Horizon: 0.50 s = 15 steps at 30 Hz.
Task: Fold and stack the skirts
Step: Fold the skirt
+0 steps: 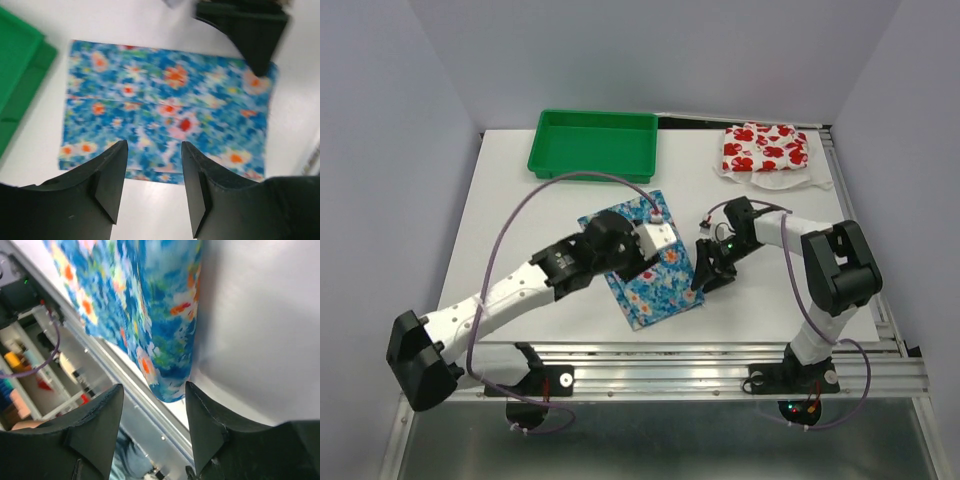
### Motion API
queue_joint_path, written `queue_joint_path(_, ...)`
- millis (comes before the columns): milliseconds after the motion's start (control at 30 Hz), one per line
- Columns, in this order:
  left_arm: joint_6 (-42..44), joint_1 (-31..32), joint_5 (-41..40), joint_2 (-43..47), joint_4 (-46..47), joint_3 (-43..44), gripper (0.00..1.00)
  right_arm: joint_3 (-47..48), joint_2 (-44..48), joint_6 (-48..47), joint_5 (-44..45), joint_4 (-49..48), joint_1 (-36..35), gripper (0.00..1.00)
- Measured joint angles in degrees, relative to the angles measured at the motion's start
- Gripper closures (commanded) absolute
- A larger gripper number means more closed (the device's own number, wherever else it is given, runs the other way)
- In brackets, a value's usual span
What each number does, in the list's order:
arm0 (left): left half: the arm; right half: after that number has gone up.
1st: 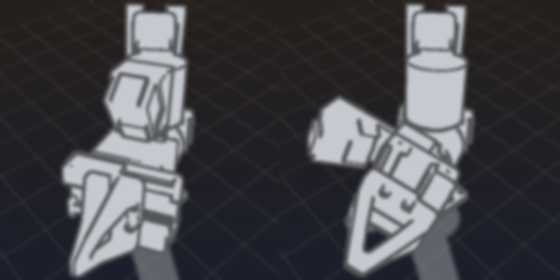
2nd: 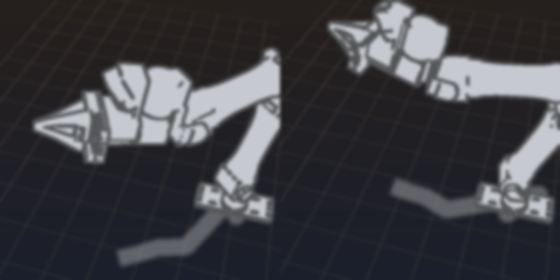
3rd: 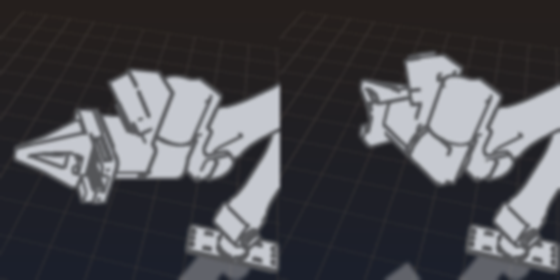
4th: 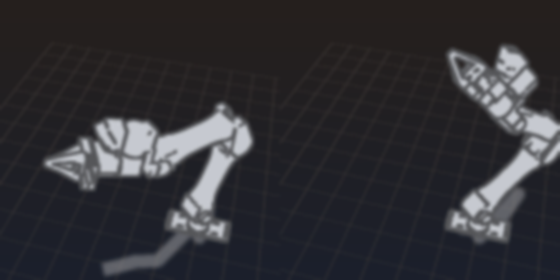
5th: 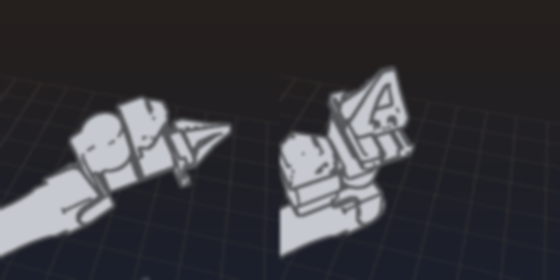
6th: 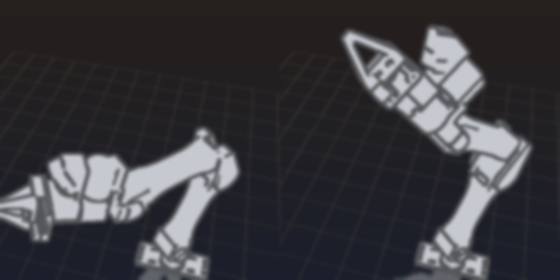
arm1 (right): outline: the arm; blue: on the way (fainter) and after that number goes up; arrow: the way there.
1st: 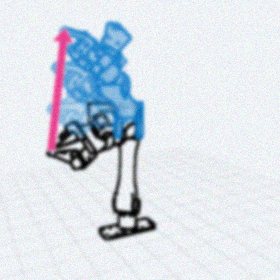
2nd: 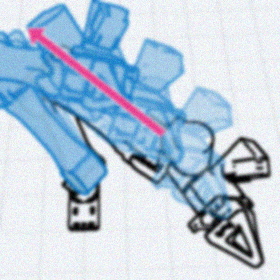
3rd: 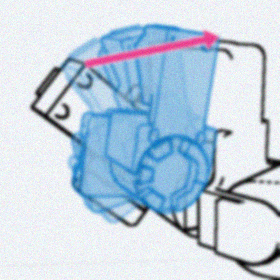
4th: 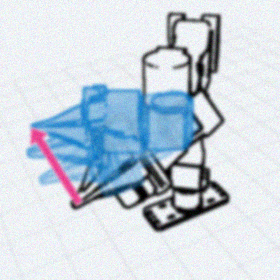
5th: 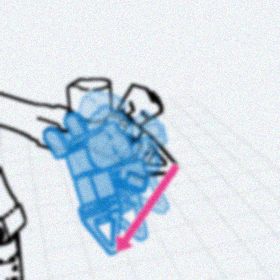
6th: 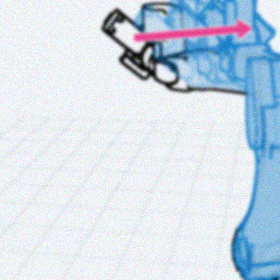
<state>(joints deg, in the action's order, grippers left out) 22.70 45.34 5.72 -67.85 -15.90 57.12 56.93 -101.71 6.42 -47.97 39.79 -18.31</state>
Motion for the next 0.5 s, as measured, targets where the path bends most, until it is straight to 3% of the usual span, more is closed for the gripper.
queue_joint_path(133,-0.39,13.22,-4.83,-2.73,-2.58,-5.77,0.40,4.15,0.87,0.00,5.01,1.51,2.34,0.41)
queue_joint_path(300,-3.48,22.18,-12.44,-12.24,-4.26,-5.84,0.39,14.64,1.92,0.68,7.93,0.81,6.40,0.46)
queue_joint_path(500,-6.84,31.43,-17.00,-22.36,-3.67,-1.36,0.39,22.47,-0.24,5.68,2.58,-6.32,5.79,0.54)
